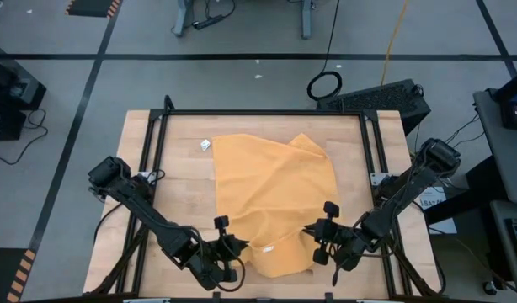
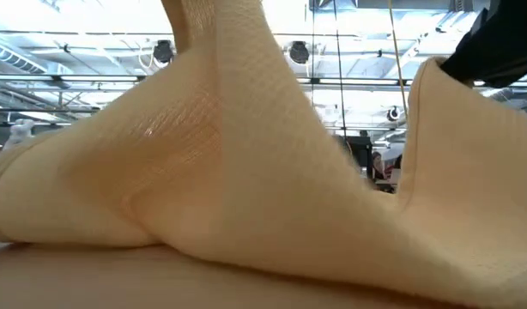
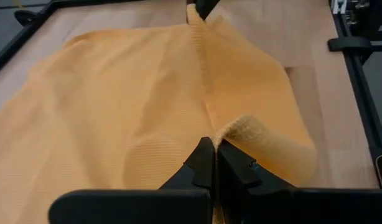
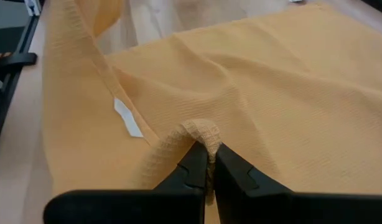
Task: Roll towel
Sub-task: Fold the yellow towel
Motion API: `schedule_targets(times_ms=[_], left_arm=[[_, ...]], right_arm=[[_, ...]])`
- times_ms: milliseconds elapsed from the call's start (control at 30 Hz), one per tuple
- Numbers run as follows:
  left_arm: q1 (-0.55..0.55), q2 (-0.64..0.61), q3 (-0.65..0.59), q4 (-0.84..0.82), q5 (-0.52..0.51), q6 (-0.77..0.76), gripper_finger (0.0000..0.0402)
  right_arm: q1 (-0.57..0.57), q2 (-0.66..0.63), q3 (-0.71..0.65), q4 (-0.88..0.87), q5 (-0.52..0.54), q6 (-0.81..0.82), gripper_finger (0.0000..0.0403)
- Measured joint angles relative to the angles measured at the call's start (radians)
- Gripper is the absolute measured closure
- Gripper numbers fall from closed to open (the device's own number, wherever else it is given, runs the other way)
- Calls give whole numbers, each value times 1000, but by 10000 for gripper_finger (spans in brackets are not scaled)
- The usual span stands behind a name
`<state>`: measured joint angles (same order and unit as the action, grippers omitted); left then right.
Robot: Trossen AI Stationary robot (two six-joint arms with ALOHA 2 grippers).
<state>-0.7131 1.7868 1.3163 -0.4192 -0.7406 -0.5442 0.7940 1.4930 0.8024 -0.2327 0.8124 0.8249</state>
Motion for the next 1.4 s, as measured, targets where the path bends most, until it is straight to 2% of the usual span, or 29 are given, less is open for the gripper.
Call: schedule_targets(times_ms=[233, 733, 933, 1200, 1400], left_arm=[[4, 52, 0, 74, 0, 1, 391], [42, 69, 0, 63, -17, 8, 391], [77, 92, 0, 81, 113, 71, 391], [81, 140, 0, 243, 139, 171, 391], [83, 151, -1, 223, 183, 237, 391]], right_arm=[[0, 31, 0, 30, -6, 1, 396], [6, 48, 0, 65, 9, 71, 396], [6, 90, 0, 131, 27, 46, 396], [6, 189, 1, 185, 21, 50, 396], [10, 184, 0, 188, -84, 46, 396]])
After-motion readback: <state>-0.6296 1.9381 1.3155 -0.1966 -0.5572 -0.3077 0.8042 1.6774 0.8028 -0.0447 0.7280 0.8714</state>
